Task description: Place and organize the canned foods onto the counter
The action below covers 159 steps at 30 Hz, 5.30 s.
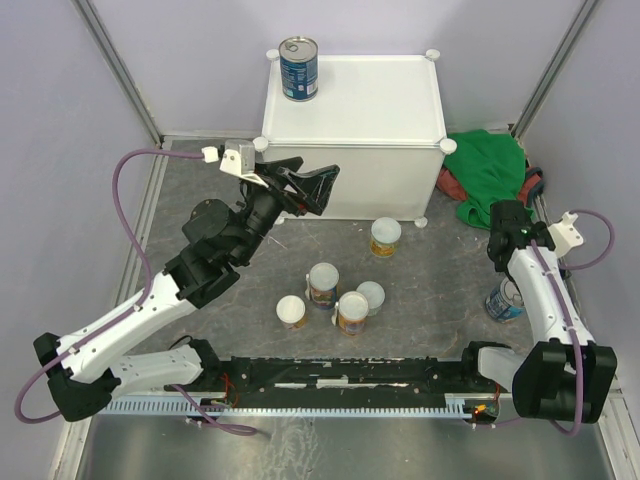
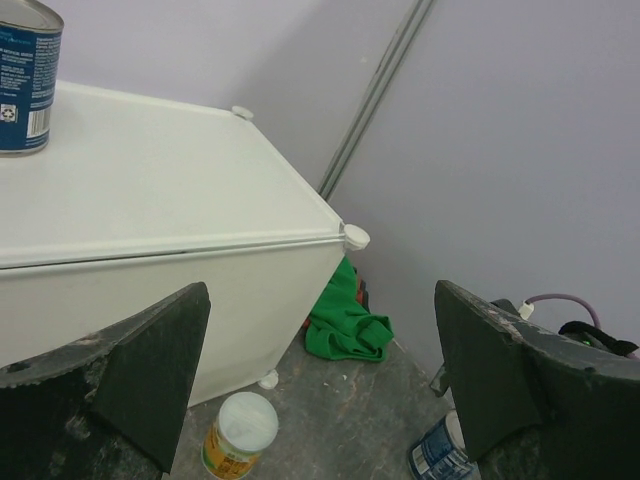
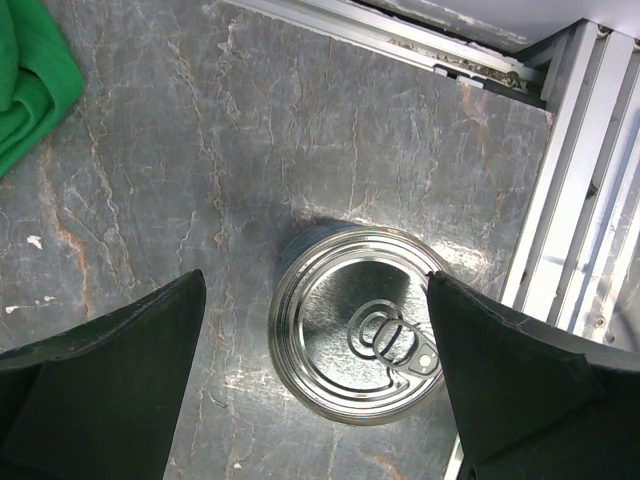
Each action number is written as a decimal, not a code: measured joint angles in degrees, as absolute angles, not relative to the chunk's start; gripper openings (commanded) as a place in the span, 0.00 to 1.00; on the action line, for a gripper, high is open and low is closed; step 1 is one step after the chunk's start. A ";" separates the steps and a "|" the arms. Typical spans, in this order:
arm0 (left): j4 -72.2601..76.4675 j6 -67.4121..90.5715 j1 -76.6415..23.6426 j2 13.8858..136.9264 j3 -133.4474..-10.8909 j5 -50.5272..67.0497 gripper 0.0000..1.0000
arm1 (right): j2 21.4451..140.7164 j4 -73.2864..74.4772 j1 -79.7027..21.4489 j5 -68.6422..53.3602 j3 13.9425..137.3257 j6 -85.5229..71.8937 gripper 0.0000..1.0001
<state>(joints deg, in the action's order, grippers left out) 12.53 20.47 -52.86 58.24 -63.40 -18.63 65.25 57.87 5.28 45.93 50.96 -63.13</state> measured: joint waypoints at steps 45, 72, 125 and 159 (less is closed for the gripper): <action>9.04 20.03 -52.86 57.10 -63.40 -21.80 0.99 | 61.67 60.40 6.17 43.64 45.82 -64.86 0.99; 9.91 18.33 -52.86 58.57 -61.52 -24.51 0.99 | 67.29 50.33 6.39 48.97 43.55 -55.31 0.85; 7.94 18.22 -52.86 55.83 -56.80 -28.93 0.99 | 79.92 20.91 -38.57 46.98 45.71 -46.57 0.53; 7.79 17.89 -52.86 49.87 -50.98 -36.21 0.99 | 64.29 39.81 -52.58 41.98 45.80 -42.57 0.01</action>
